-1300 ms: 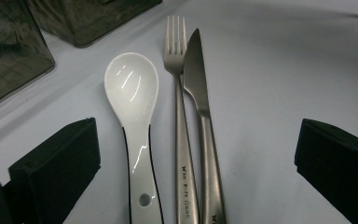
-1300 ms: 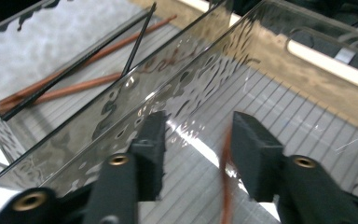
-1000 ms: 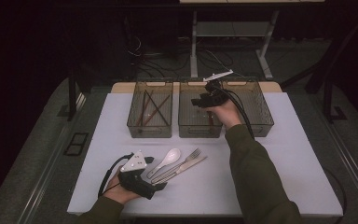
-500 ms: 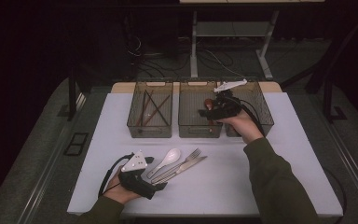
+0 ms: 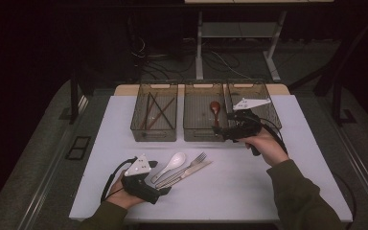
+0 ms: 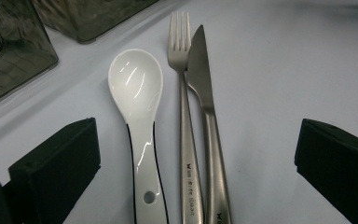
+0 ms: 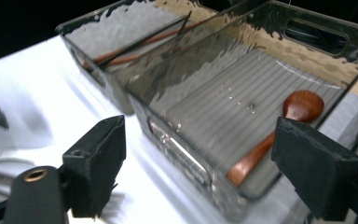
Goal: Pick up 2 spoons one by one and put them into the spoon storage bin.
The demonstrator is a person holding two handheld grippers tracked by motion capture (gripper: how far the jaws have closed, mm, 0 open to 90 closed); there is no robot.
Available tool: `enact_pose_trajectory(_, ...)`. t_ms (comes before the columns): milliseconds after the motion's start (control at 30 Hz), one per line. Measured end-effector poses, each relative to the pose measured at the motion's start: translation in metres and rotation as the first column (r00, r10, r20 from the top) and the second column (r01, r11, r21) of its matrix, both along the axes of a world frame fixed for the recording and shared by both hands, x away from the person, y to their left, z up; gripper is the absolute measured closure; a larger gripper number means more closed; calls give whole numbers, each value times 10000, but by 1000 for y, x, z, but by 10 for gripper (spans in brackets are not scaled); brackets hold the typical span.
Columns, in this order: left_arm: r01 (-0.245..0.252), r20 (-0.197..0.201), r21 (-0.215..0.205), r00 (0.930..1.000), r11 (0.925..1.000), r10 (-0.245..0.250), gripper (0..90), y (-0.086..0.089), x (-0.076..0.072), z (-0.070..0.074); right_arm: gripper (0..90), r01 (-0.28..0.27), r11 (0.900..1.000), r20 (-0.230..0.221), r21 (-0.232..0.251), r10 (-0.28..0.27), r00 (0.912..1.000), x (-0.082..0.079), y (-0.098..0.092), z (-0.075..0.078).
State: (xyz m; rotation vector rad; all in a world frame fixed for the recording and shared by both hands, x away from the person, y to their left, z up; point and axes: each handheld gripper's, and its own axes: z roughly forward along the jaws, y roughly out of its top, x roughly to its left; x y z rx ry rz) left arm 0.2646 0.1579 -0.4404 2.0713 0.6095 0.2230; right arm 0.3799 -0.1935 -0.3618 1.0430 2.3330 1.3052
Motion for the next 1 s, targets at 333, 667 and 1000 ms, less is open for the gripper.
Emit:
enact_pose_trajectory(333,12,5,14,10000,10000,-12,0,0,0,0,178,20,9998,242,210,-25,9997,-34,-22,-19)
enact_pose_trajectory(667,57,35,121,10000,9999,-57,0,1,0,0,178,165,9994,183,311,-170,9997,-64,-48,-46)
enact_pose_trajectory(1000,84,37,189,10000,9998,-84,0,1,0,0,178,269,9983,148,521,-278,9995,-96,-74,-59)
